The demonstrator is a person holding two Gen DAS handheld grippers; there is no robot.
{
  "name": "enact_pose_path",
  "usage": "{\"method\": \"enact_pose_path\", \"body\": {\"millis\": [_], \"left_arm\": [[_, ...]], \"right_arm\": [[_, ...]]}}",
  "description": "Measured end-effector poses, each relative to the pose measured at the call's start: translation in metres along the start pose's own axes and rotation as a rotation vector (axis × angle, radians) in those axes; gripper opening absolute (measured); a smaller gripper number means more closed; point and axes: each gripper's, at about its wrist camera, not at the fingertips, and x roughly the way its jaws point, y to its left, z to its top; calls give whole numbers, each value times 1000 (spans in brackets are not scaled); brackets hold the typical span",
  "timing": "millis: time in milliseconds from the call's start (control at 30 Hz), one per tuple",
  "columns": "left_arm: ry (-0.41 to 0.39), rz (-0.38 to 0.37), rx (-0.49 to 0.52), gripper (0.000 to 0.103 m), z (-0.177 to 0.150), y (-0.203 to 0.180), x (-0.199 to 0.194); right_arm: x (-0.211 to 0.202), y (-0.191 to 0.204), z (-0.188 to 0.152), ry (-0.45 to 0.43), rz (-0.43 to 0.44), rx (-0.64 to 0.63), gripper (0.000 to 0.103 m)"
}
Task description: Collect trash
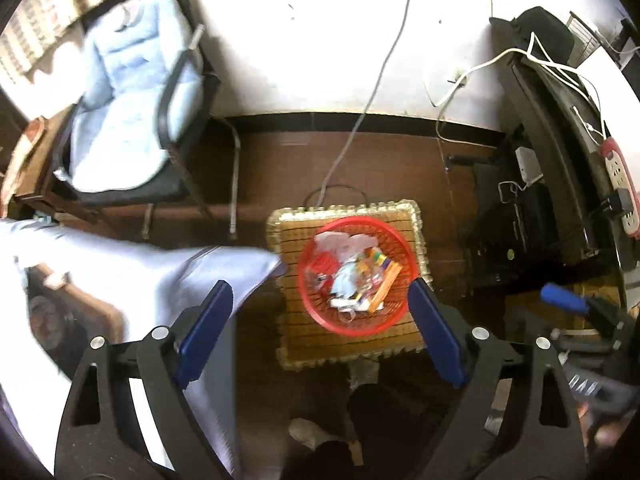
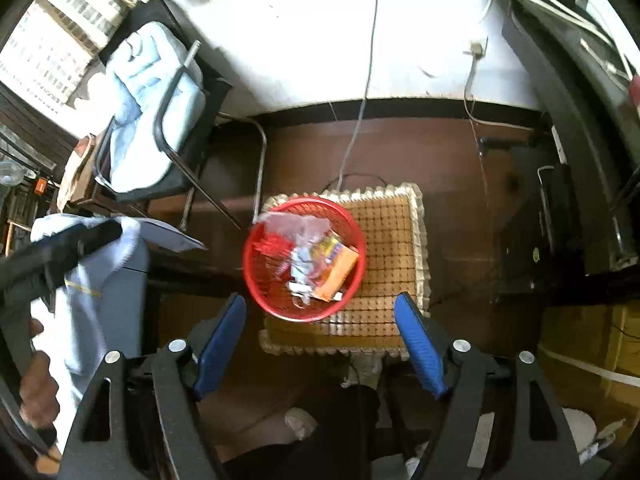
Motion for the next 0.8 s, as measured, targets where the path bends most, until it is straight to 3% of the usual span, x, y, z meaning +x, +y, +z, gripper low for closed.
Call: {"method": "enact_pose_path", "body": {"millis": [200,467,800], "left_arm": [[-64,30,8,89,-27,12,-47],[-118,41,-27,89,-45,33,-77],[-112,15,-40,89,-56,46,-82]], "right_arm": [[-45,43,-10,-46,-41,-61,91],[-67,72,-33,-61,-86,-88,91],[-70,90,-46,-47,-120,-112,91]]}}
